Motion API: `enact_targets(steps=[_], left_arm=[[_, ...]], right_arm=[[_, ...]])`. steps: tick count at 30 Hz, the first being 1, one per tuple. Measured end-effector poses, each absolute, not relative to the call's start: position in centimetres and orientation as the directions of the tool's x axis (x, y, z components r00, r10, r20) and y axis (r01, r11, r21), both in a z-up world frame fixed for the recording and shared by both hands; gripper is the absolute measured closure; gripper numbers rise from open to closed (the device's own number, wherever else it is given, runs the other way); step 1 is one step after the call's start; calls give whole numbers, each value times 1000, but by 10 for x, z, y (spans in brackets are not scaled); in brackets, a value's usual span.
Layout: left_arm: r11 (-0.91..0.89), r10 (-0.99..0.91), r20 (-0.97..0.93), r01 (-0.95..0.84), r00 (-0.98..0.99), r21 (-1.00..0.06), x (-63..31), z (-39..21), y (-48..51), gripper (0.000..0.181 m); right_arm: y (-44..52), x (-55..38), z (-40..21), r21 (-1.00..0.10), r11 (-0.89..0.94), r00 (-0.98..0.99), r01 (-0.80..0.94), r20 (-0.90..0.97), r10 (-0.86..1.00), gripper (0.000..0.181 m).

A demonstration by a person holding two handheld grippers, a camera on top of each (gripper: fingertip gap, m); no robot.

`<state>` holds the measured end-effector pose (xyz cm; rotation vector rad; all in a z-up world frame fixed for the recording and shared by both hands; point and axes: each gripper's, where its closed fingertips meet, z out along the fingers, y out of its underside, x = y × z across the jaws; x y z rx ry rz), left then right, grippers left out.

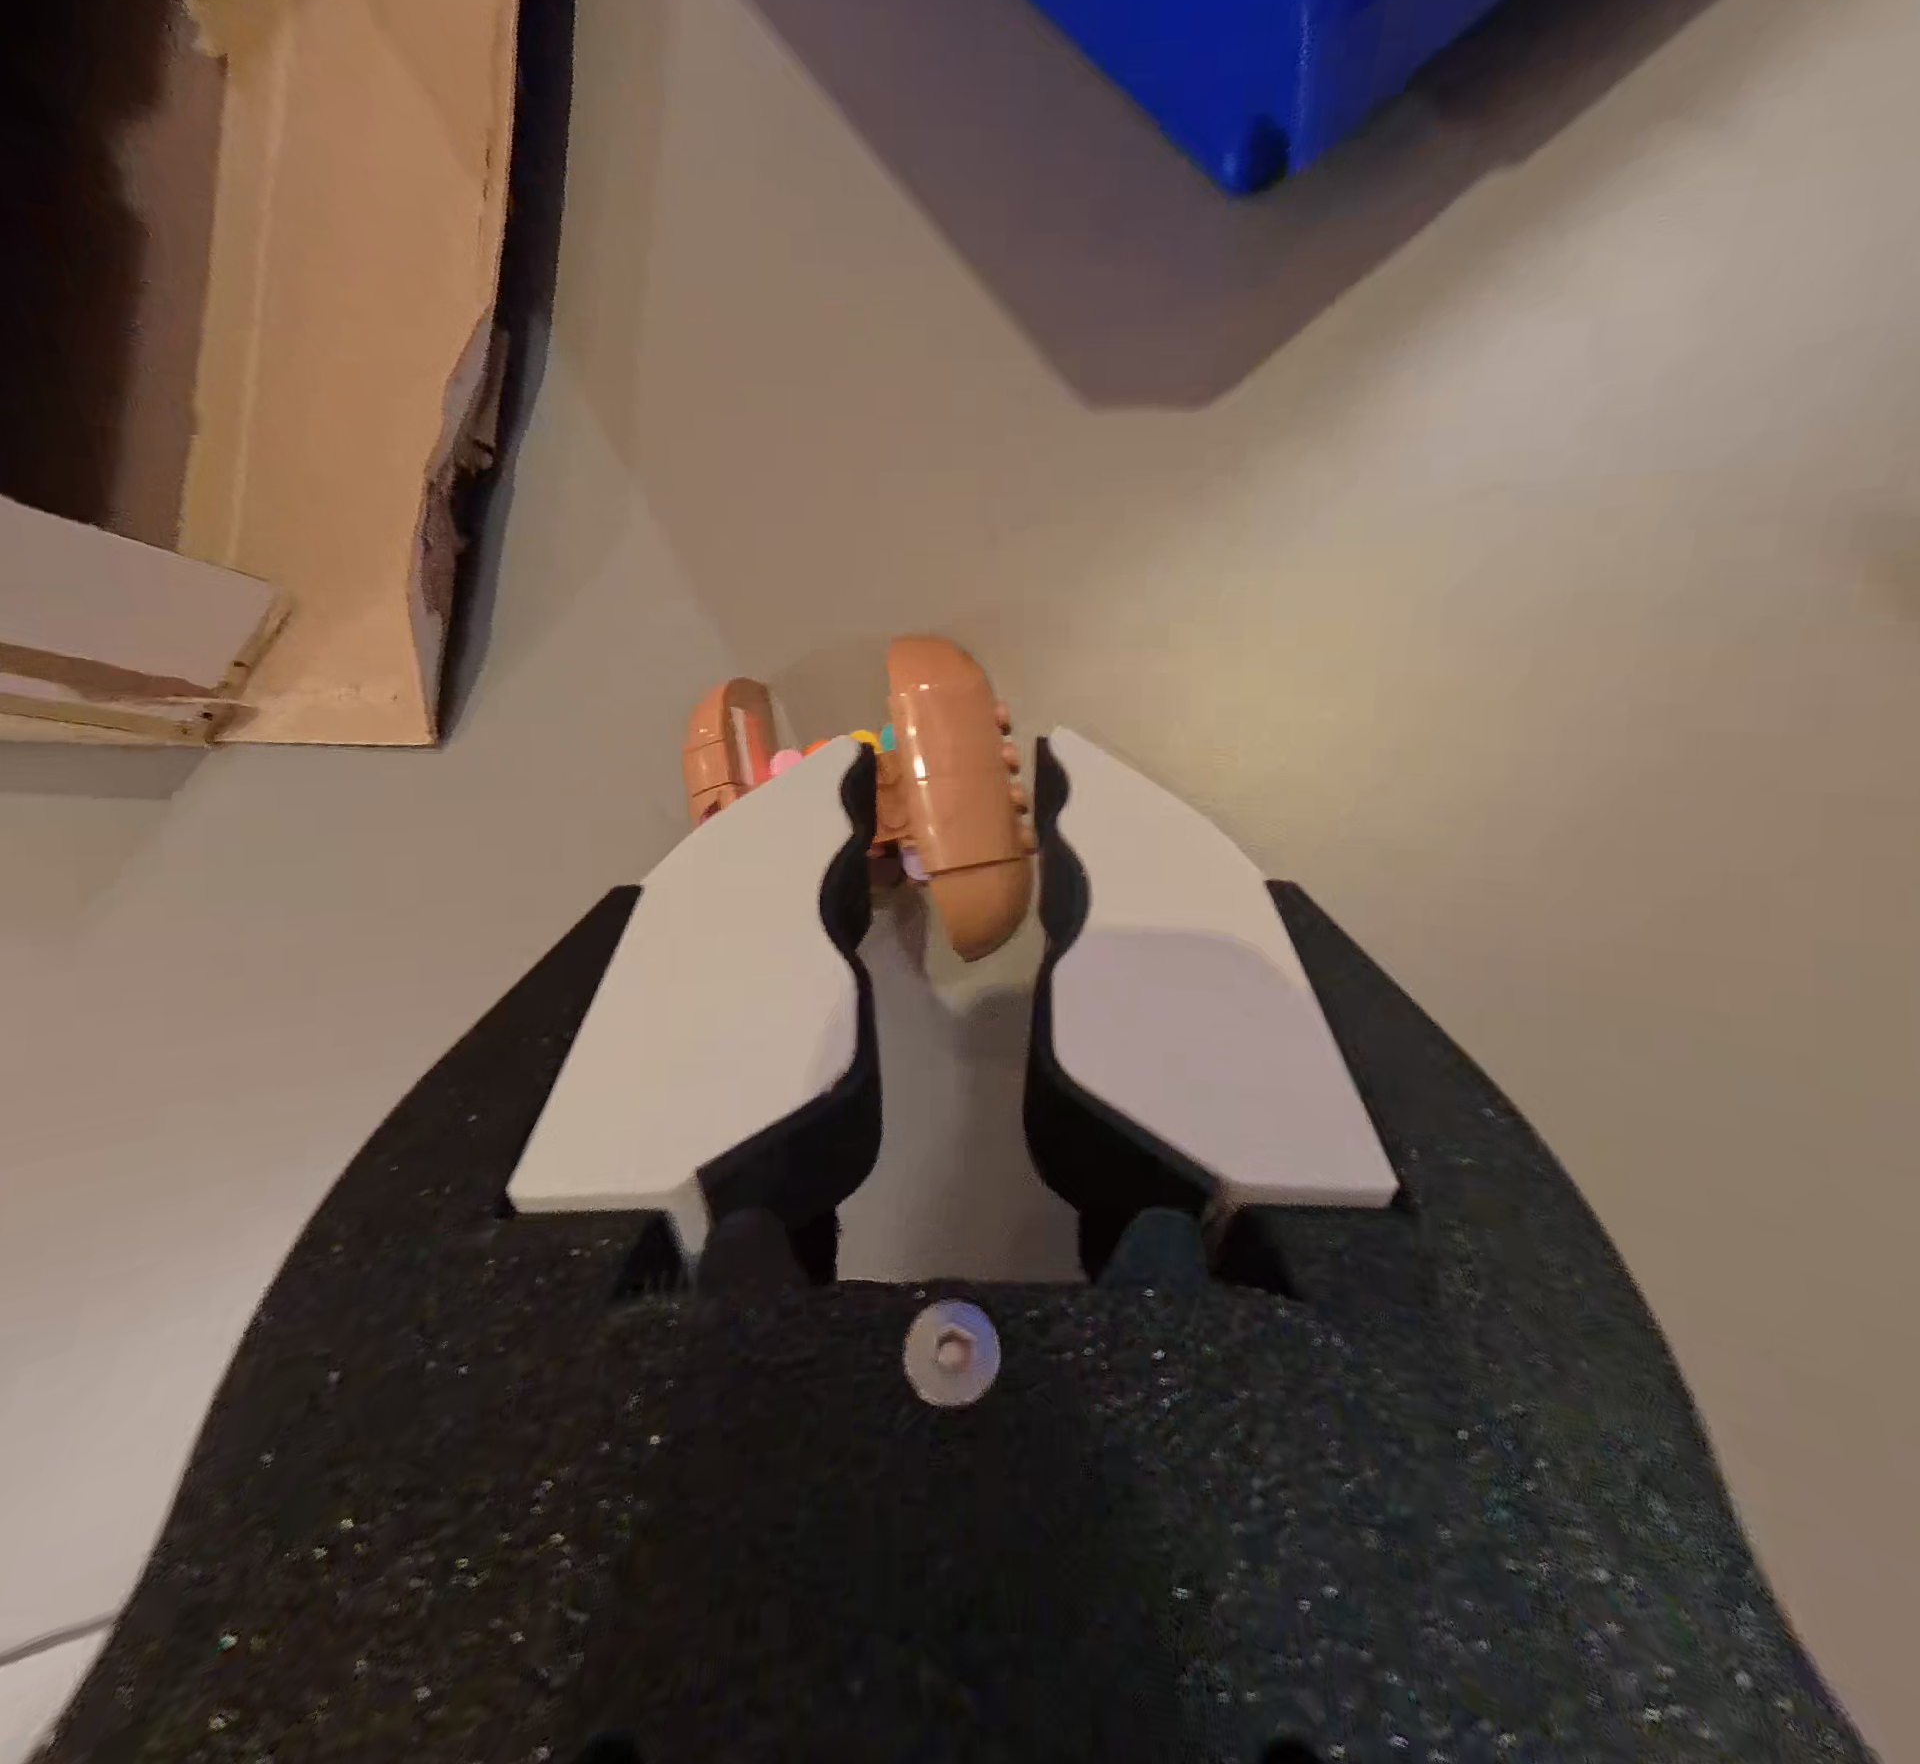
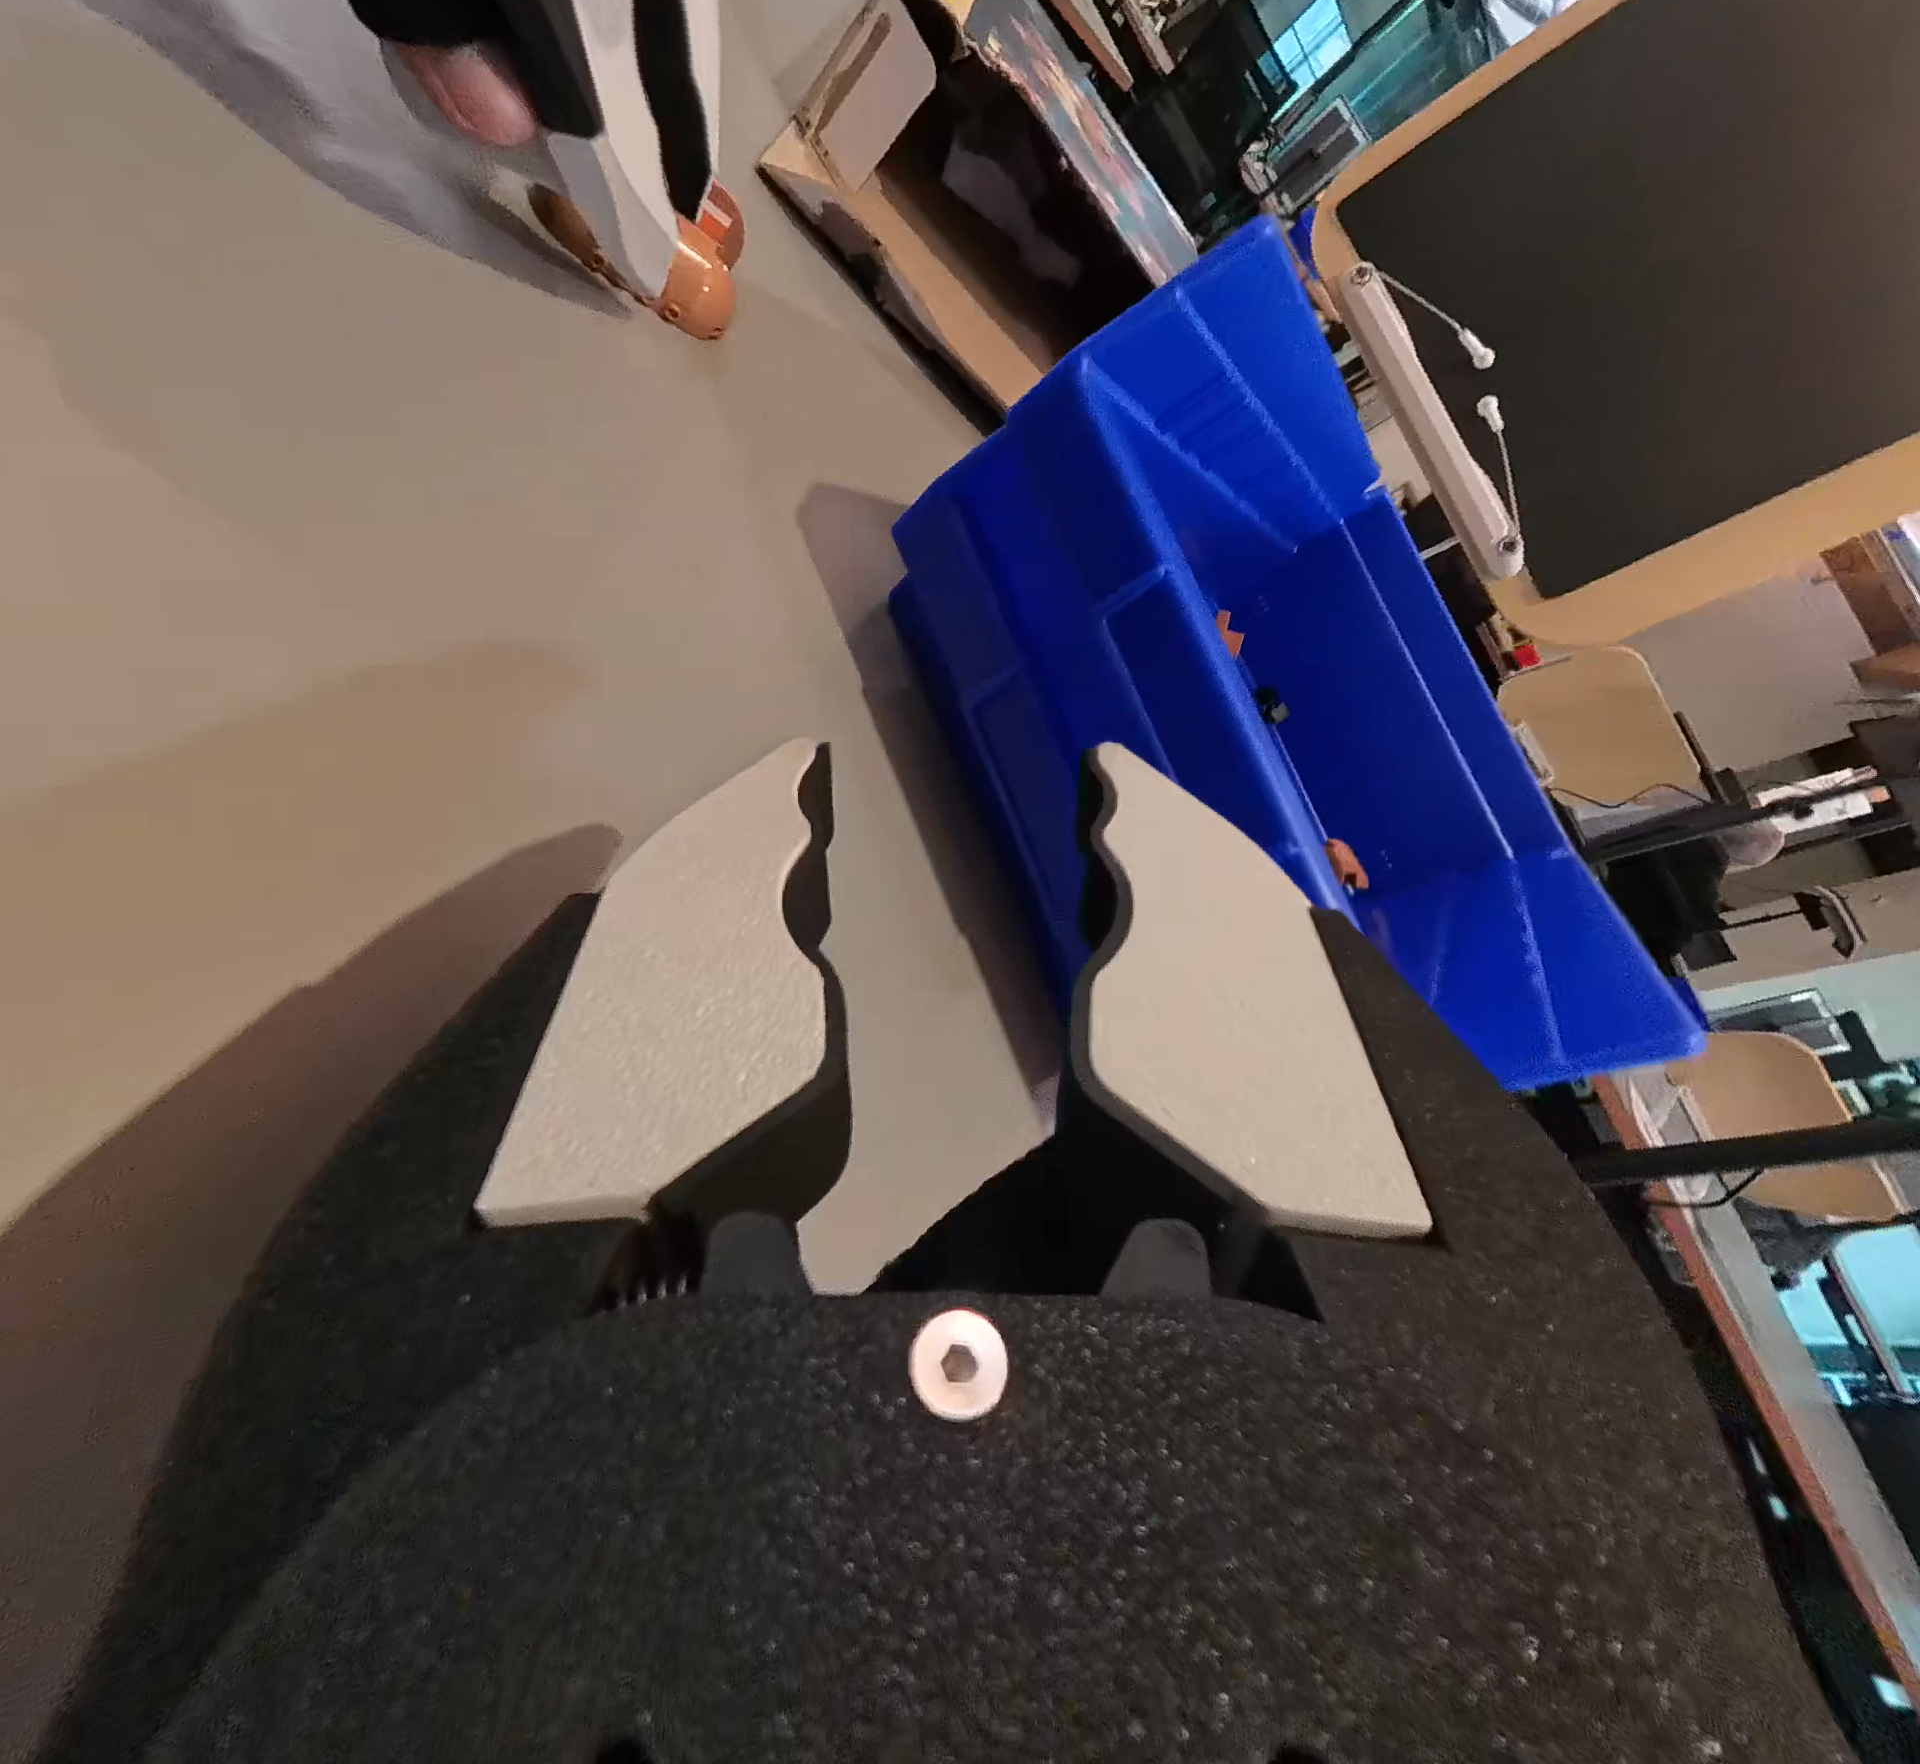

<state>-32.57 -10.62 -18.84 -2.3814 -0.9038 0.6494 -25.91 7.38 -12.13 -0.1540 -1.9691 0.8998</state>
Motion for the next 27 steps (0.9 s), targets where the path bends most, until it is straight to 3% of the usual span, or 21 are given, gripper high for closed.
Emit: enact_targets(steps=[1,5,9,12,16,20,27], left_arm=[[-675,683,-277,440,676,-592,-324,-188,-104,160],[-725,548,-233,317,803,-612,-300,-186,-68,163],[-788,248,-229,59,941,-613,-250,-185,-24,167],[-738,66,-187,-78,980,-670,-212,-177,3,166],[-625,121,-144,-37,982,-780,-200,-148,9,160],[-504,316,-24,146,949,-851,-203,-132,-3,149],[-564,504,13,340,864,-753,-198,-183,-11,138]], right_arm=[[77,-256,-123,-653,719,-555,-238,699,451,136],[88,-247,-126,-662,714,-538,-228,697,474,137],[97,-239,-144,-721,667,-596,-189,624,506,142],[100,-236,-141,-725,659,-589,-198,626,511,143],[95,-235,-148,-736,653,-641,-175,589,492,143],[85,-233,-159,-719,677,-687,-159,573,448,143],[78,-253,-175,-664,747,-661,-8,564,494,147]])
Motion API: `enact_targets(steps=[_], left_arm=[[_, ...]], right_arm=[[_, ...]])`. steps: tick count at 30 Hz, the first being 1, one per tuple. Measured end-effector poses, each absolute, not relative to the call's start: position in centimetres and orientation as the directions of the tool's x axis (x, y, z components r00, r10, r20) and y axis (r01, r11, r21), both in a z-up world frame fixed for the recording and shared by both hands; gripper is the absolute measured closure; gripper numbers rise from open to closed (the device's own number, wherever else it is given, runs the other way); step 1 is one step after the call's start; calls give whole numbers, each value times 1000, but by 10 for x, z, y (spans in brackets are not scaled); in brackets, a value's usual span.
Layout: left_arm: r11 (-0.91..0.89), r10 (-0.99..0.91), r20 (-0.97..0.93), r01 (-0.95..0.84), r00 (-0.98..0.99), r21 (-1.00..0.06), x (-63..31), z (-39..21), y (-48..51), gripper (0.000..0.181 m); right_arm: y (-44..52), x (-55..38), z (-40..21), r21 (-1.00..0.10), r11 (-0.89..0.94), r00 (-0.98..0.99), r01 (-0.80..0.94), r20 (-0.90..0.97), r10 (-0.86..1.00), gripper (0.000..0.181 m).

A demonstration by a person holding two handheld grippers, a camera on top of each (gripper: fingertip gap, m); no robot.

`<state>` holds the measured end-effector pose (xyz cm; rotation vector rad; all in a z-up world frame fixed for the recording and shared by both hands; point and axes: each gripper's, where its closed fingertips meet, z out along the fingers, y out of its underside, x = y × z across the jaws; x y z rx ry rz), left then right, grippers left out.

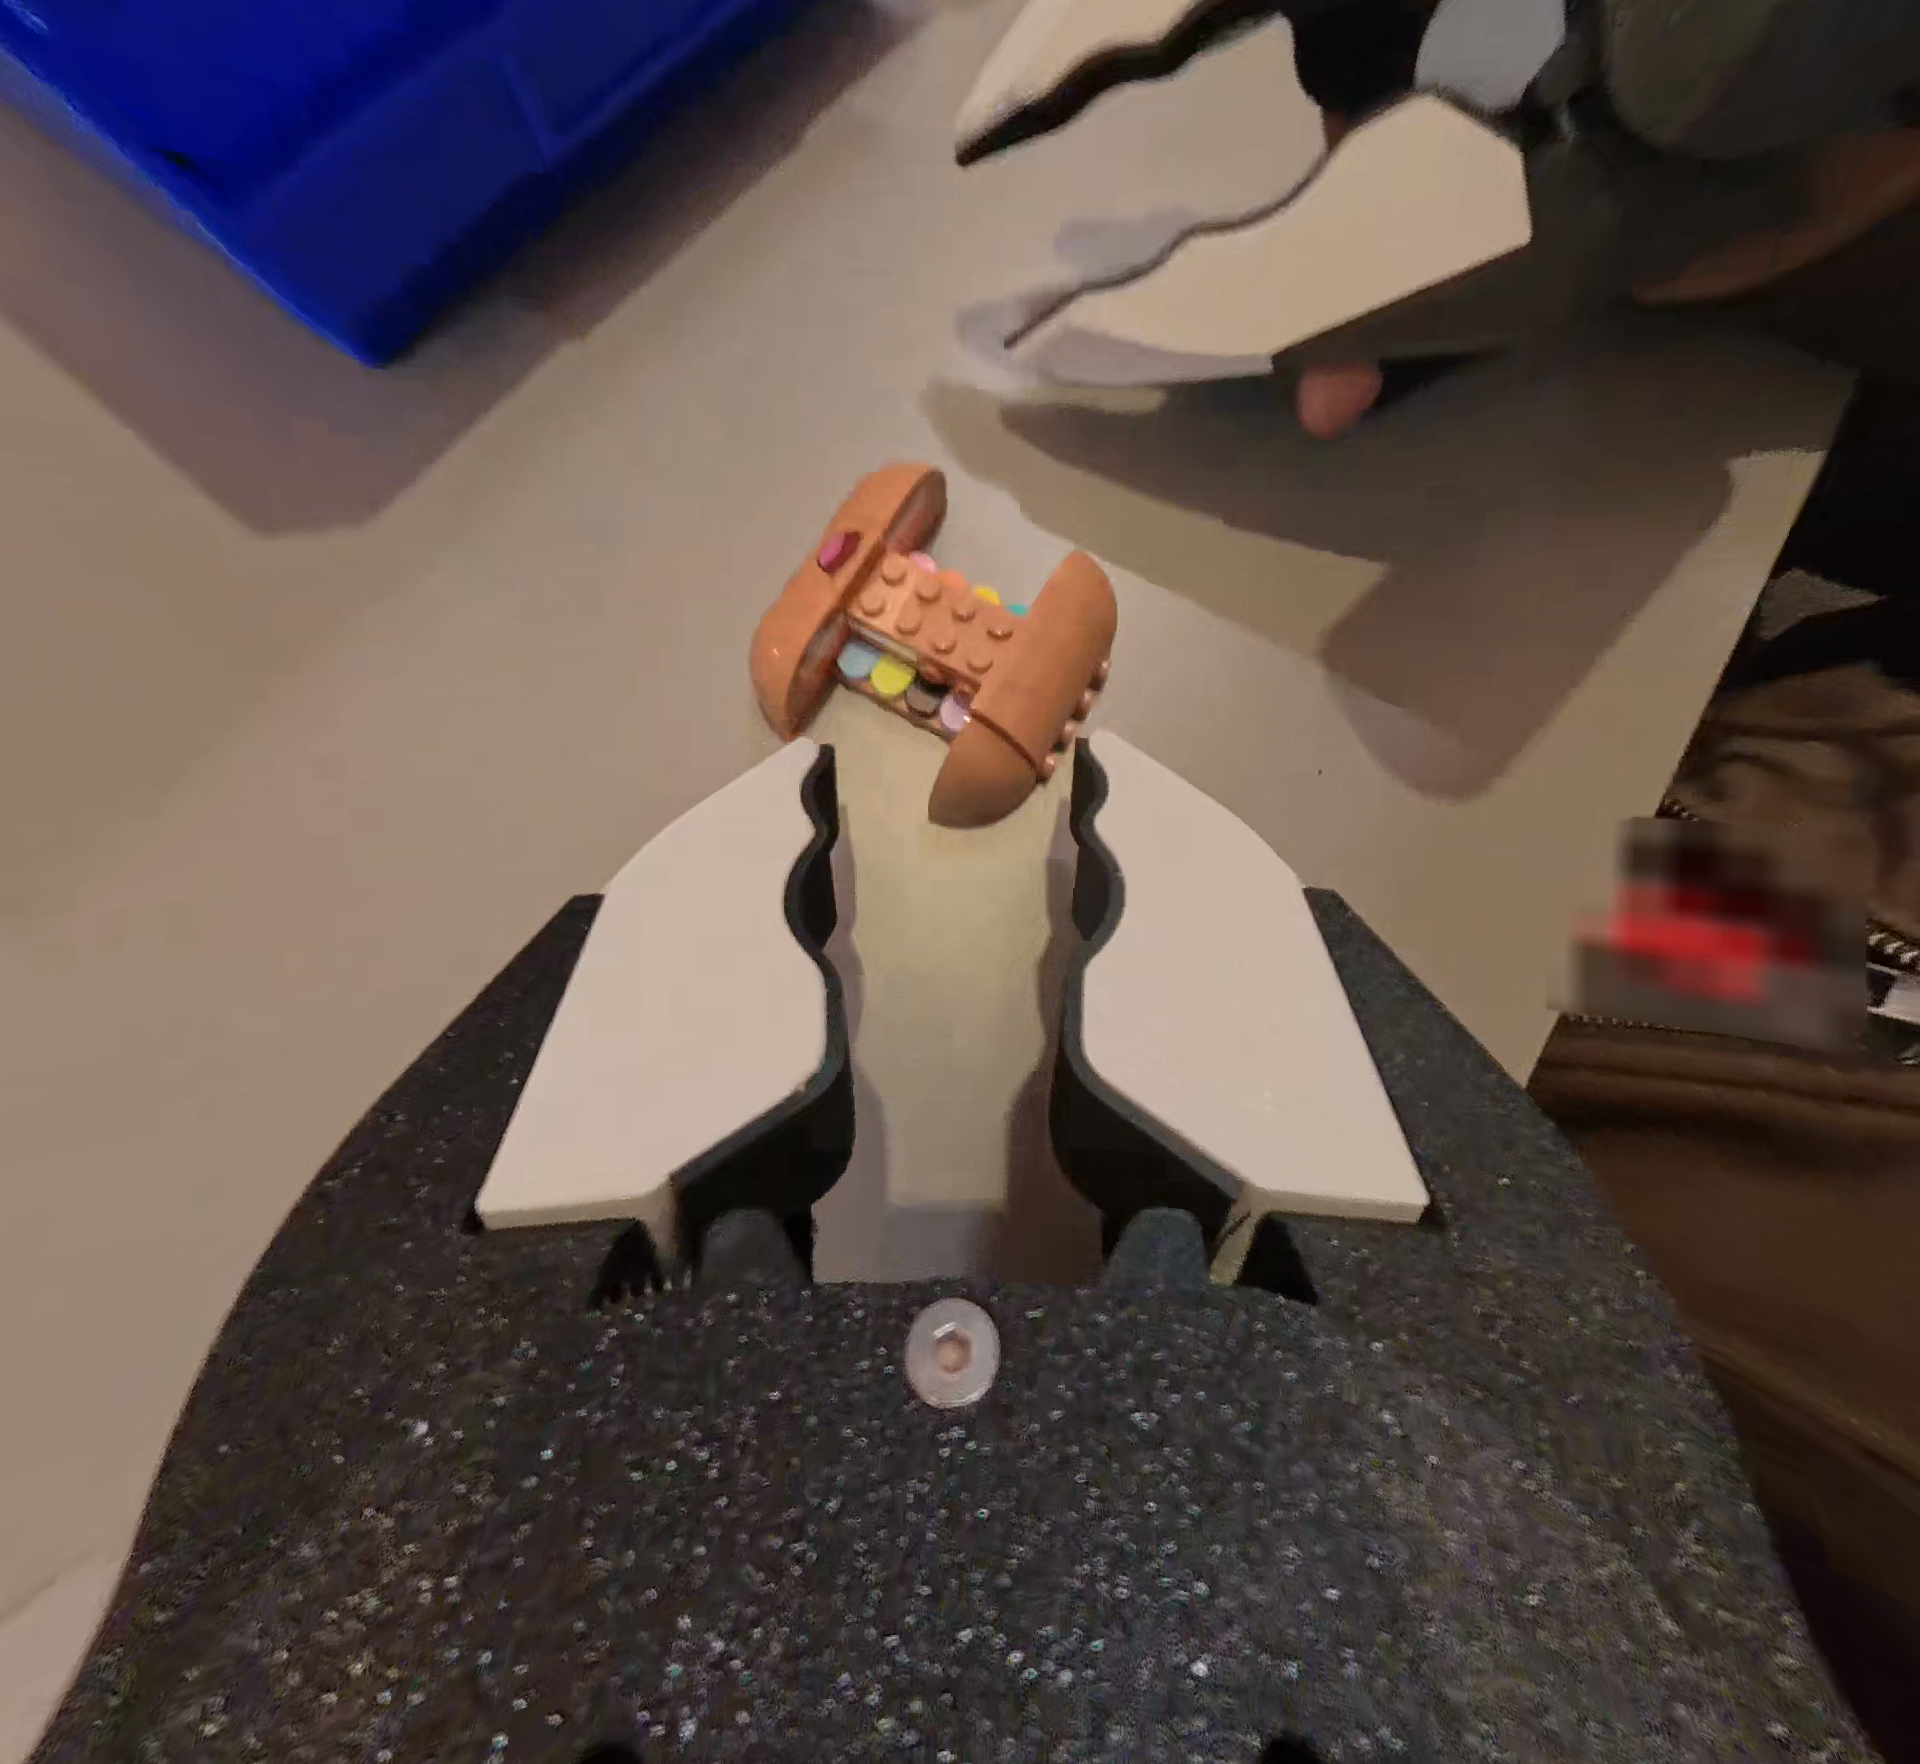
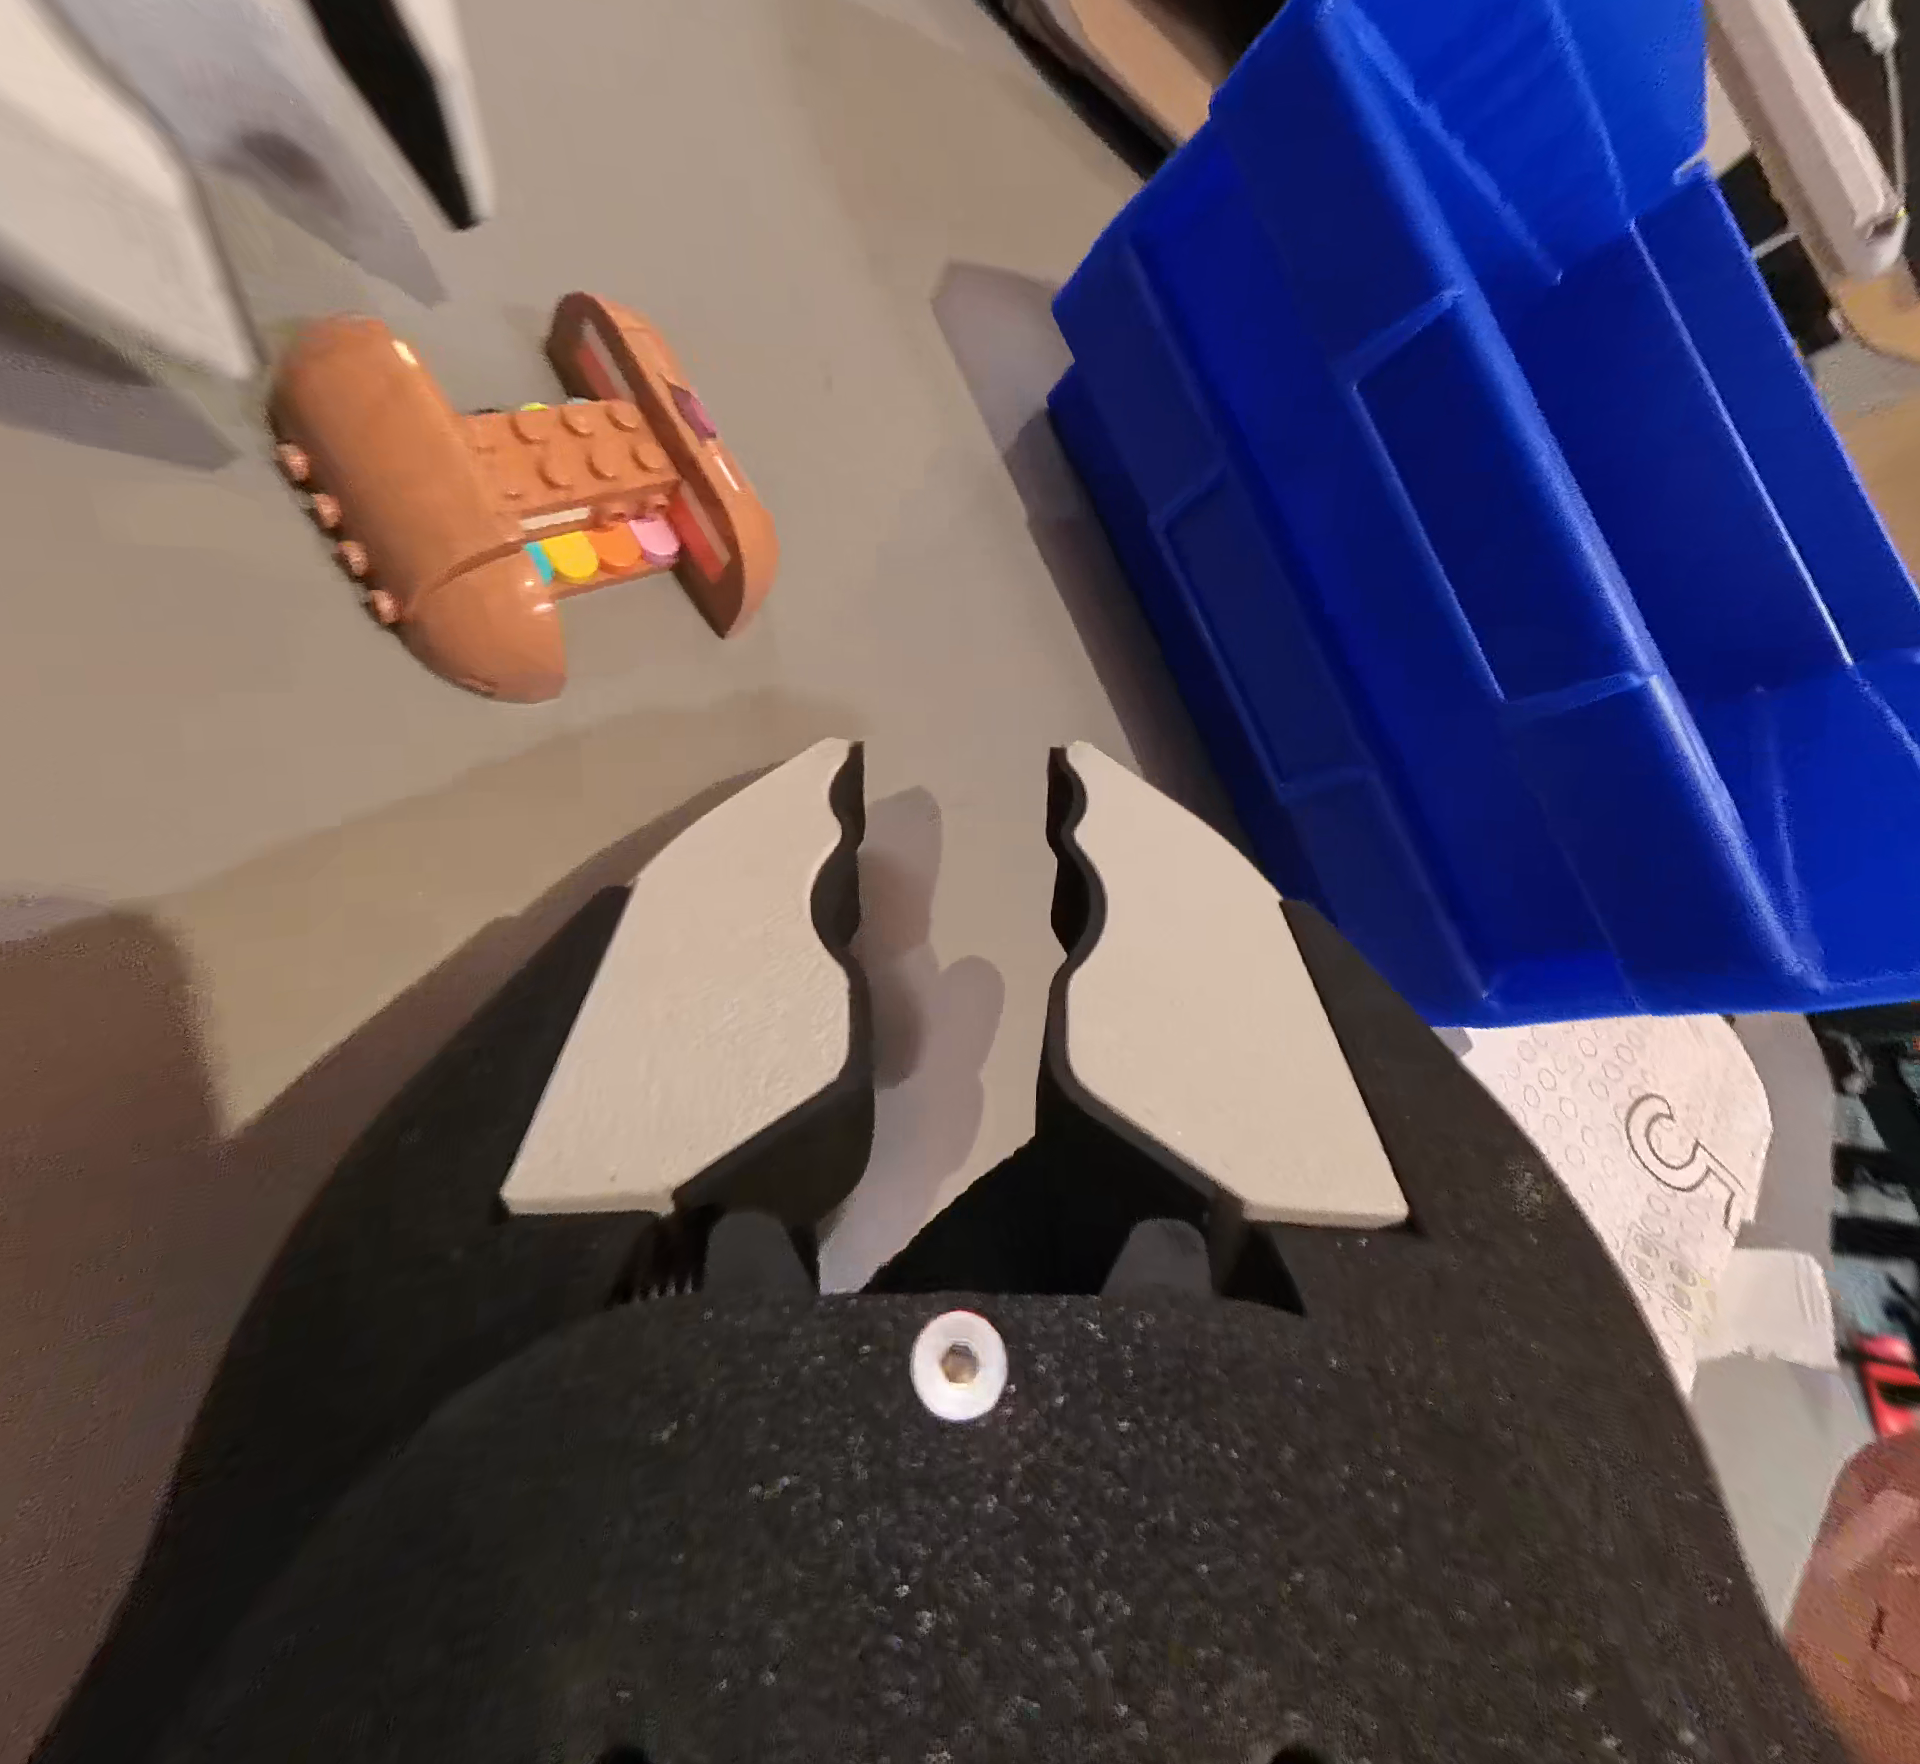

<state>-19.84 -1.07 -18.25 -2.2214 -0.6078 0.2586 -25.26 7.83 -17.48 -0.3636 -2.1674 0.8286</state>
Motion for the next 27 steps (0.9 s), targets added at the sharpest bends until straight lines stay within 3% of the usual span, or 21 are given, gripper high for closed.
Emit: enact_targets(steps=[5,11,18,27], left_arm=[[-619,488,-11,338,873,-709,-194,-200,-4,137],[-650,407,-27,269,913,-710,-196,-200,8,131],[-687,276,-43,166,960,-708,-194,-200,12,119],[-618,370,-16,233,929,-751,-198,-181,3,121]], right_arm=[[66,-255,-177,-625,781,-635,0,603,483,155],[44,-240,-176,-602,790,-654,-113,644,397,159],[20,-223,-174,-619,761,-701,-192,629,335,147],[50,-224,-181,-703,711,-794,2,431,428,147]])
